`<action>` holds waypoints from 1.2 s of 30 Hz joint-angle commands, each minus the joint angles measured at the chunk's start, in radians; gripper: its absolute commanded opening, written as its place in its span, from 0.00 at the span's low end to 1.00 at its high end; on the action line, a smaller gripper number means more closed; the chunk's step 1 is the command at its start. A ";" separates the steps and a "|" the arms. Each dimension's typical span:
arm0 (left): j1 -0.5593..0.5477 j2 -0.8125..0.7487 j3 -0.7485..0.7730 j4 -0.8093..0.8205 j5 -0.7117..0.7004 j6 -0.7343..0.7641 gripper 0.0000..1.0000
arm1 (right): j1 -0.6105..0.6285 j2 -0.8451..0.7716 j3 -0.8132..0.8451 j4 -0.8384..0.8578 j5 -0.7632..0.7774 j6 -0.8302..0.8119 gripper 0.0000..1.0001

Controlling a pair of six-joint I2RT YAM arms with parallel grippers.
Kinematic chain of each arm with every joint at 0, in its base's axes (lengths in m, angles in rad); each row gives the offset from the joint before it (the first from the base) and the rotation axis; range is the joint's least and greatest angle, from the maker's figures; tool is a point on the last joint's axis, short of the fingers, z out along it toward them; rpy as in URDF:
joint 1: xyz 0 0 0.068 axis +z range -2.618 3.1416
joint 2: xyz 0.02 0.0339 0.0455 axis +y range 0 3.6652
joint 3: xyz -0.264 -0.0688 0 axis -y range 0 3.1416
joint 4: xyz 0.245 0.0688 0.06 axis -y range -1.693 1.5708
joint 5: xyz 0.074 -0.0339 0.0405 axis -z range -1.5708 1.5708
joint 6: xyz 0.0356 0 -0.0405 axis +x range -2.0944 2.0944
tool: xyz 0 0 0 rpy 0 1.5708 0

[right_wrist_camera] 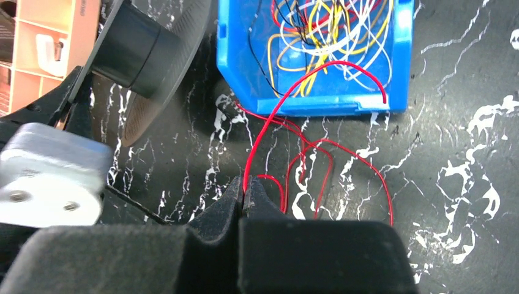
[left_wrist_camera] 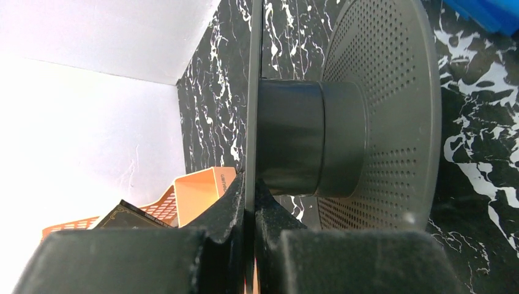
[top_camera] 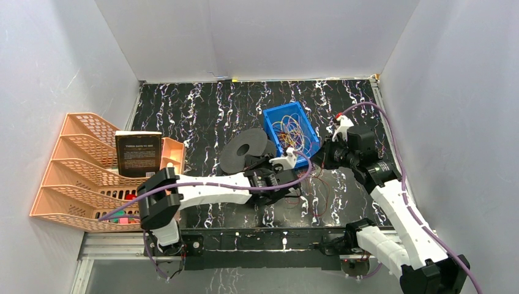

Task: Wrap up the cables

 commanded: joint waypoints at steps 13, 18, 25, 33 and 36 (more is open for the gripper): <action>0.093 -0.291 0.159 -0.276 0.306 -0.216 0.00 | -0.003 0.064 0.258 0.028 -0.307 -0.155 0.00; 0.222 -0.348 0.157 -0.296 0.586 -0.260 0.00 | 0.018 0.089 0.312 0.012 -0.406 -0.220 0.00; 0.282 -0.388 0.119 -0.303 0.776 -0.343 0.00 | 0.191 0.177 0.410 -0.050 -0.393 -0.327 0.00; 0.293 -0.423 0.027 -0.260 0.850 -0.448 0.00 | 0.326 0.311 0.553 -0.169 -0.330 -0.470 0.00; 0.295 -0.437 -0.016 -0.238 0.870 -0.447 0.00 | 0.333 0.345 0.584 -0.226 -0.351 -0.515 0.00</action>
